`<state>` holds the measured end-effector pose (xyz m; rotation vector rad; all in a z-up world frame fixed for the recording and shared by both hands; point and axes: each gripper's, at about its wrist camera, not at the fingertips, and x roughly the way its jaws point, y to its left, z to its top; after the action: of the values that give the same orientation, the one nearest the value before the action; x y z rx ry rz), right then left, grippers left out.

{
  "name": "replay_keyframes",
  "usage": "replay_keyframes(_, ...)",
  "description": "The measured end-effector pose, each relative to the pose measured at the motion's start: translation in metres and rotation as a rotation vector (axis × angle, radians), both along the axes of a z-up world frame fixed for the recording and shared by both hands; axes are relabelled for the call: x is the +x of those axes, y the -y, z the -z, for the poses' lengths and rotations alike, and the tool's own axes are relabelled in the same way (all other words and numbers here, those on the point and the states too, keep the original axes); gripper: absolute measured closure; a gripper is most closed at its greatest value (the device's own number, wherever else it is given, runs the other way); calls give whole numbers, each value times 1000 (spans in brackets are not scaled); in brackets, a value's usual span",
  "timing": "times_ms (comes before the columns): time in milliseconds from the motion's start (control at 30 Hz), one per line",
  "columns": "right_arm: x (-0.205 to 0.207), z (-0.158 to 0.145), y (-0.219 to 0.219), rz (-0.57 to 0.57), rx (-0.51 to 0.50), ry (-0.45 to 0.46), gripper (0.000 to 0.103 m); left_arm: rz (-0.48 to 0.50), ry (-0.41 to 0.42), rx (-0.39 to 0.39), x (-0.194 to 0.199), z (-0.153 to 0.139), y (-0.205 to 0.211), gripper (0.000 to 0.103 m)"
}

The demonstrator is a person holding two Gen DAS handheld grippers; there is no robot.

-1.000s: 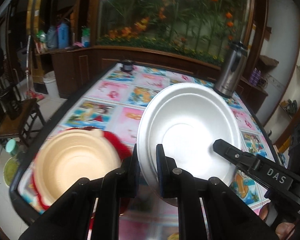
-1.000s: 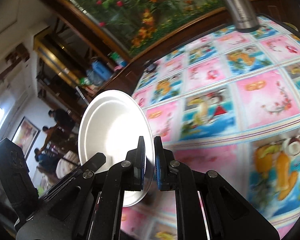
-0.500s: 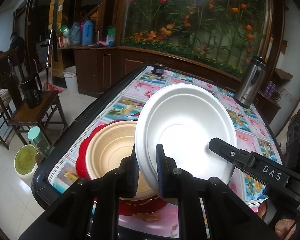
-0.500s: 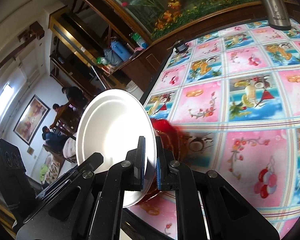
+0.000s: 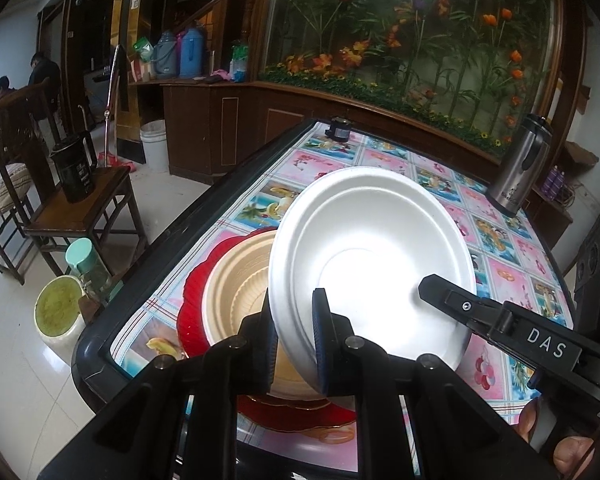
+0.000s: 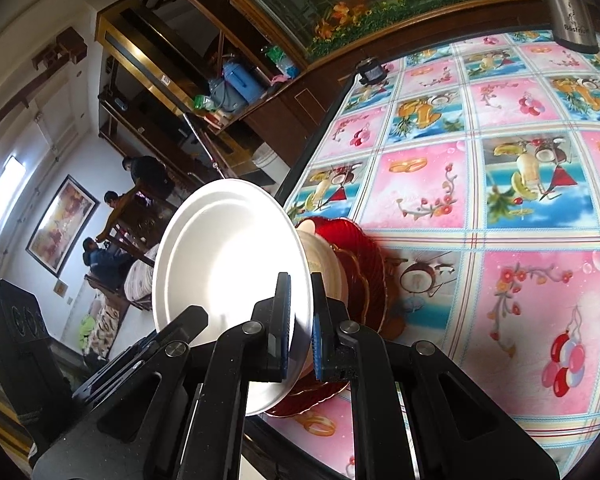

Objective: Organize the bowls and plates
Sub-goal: 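Lift and carry the white foam bowl with both grippers toward the stack, then lower the white foam bowl into the beige bowl and open both grippers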

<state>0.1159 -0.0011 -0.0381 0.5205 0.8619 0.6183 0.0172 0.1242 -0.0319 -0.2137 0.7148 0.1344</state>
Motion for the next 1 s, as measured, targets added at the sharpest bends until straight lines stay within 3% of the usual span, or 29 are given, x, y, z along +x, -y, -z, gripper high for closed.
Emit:
replay_keyframes(767, 3, 9, -26, -41, -18, -45, 94, -28, -42, -15, 3, 9, -18, 79)
replay_keyframes(1000, 3, 15, -35, -34, -62, -34, 94, -21, -88, -76, 7, 21, -29, 77)
